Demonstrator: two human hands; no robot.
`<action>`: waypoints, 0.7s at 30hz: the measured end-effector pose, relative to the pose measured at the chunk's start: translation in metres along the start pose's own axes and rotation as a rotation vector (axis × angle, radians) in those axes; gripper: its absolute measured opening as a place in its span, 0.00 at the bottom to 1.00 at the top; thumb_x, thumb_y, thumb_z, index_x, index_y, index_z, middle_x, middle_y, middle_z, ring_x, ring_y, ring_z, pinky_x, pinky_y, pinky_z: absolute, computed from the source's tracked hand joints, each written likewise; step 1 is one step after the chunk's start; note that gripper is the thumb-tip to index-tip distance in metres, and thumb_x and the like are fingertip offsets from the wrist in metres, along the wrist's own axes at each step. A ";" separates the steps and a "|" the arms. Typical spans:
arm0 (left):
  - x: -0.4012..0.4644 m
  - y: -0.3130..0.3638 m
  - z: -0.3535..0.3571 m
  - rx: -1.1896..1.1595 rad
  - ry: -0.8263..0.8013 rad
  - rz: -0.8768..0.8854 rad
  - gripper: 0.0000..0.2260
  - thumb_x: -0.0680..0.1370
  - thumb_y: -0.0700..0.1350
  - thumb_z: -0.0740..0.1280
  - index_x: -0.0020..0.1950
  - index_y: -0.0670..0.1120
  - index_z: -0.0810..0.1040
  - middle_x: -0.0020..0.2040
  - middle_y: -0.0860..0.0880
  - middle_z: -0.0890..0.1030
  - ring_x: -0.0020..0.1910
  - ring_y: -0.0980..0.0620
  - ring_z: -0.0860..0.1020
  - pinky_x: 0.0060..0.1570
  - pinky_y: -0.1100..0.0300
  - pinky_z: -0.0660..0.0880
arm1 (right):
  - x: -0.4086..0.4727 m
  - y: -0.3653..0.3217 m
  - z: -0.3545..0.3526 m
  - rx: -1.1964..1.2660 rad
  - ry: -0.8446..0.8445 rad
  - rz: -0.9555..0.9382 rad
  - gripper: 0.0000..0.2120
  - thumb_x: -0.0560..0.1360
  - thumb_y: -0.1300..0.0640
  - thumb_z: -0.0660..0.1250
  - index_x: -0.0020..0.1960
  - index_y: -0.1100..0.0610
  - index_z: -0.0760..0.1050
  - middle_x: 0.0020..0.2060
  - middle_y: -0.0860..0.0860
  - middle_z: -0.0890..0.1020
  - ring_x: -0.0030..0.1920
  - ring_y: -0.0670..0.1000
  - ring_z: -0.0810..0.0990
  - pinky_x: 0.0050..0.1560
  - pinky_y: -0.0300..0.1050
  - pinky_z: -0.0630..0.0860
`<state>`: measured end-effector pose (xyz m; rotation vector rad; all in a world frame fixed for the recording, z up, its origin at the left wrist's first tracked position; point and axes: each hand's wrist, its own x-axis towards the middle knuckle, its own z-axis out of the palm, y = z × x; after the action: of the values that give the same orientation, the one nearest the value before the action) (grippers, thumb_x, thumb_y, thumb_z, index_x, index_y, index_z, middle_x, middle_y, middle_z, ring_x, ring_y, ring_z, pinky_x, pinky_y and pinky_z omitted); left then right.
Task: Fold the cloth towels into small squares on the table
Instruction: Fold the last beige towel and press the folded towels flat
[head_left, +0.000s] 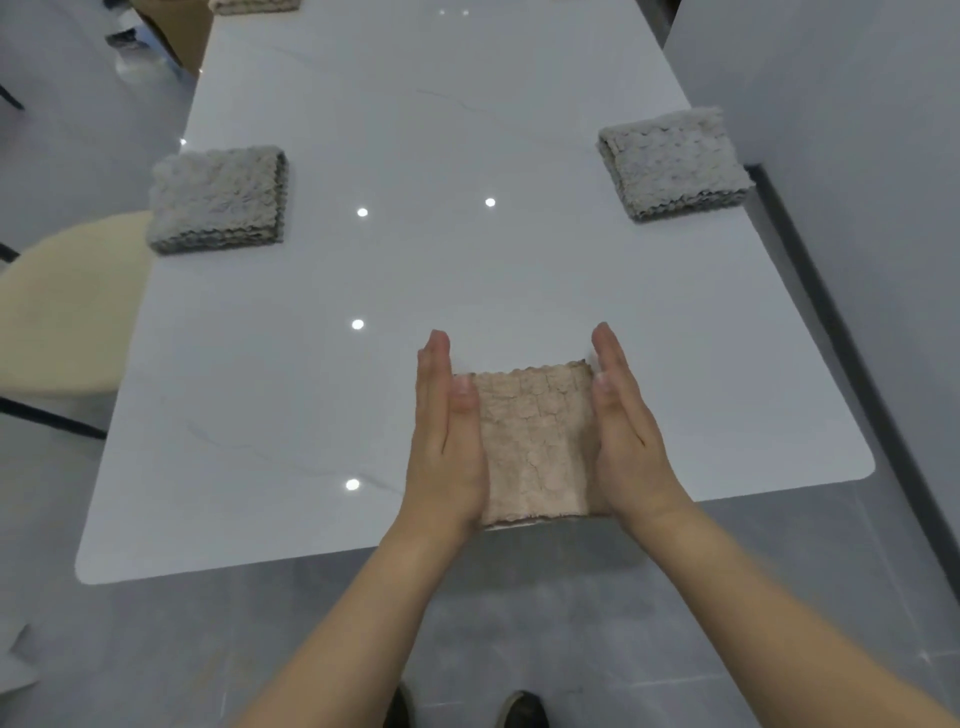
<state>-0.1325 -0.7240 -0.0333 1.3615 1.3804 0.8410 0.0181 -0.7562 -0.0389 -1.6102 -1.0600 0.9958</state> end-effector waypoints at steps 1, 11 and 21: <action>-0.003 0.000 0.004 -0.013 -0.003 0.011 0.24 0.85 0.56 0.46 0.81 0.55 0.49 0.80 0.63 0.49 0.76 0.69 0.45 0.78 0.57 0.45 | -0.001 0.000 0.003 -0.015 -0.017 -0.010 0.24 0.80 0.43 0.48 0.76 0.44 0.52 0.74 0.33 0.55 0.73 0.32 0.51 0.74 0.33 0.48; -0.001 -0.036 0.008 0.880 -0.015 0.213 0.29 0.82 0.55 0.40 0.81 0.44 0.52 0.81 0.48 0.51 0.80 0.49 0.46 0.77 0.51 0.38 | 0.003 0.031 0.009 -1.013 -0.042 -0.152 0.31 0.80 0.44 0.37 0.79 0.58 0.46 0.79 0.52 0.47 0.78 0.49 0.44 0.76 0.46 0.37; 0.010 -0.031 -0.025 1.064 -0.188 0.197 0.32 0.80 0.60 0.35 0.82 0.47 0.44 0.82 0.50 0.45 0.80 0.52 0.40 0.76 0.51 0.34 | 0.001 0.032 0.001 -0.883 0.091 -0.139 0.30 0.80 0.44 0.38 0.78 0.57 0.55 0.78 0.51 0.55 0.77 0.47 0.51 0.77 0.48 0.42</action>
<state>-0.1639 -0.7146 -0.0577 2.3251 1.6158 0.0110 0.0232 -0.7611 -0.0698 -2.1937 -1.6491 0.3405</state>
